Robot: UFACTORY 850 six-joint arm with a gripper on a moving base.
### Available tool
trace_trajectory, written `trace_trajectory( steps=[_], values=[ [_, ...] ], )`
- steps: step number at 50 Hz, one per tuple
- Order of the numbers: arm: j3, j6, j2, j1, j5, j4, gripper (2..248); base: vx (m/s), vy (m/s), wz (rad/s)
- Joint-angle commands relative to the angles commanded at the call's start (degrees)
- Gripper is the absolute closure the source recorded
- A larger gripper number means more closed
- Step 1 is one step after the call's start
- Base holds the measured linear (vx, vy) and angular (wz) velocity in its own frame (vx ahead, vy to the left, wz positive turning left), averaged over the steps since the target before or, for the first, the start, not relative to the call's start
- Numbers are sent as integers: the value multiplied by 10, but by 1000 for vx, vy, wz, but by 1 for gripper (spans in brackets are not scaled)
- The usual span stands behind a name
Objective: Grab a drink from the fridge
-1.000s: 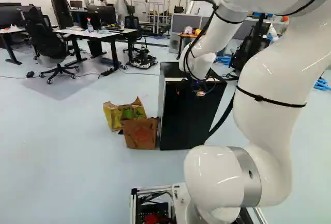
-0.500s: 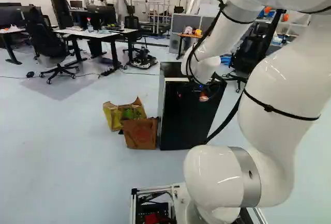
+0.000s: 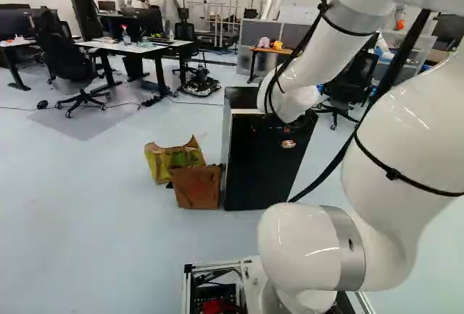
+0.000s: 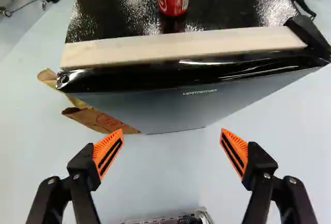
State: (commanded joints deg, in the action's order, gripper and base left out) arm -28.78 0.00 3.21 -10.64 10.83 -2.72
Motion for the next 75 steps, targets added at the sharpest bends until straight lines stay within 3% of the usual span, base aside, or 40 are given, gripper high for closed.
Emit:
trace_trajectory(
  steps=[25, 44, 60, 75],
  values=[
    [5, 0, 5, -1, 119, 0, 3, 0, 0, 0],
    [-26, 0, -26, 3, 190, 0, 3, 0, 0, 0],
    [-57, 0, -57, 7, 236, 0, 3, 0, 0, 0],
    [-78, 0, -77, 9, 241, 0, 3, 0, 0, 0]
  ],
)
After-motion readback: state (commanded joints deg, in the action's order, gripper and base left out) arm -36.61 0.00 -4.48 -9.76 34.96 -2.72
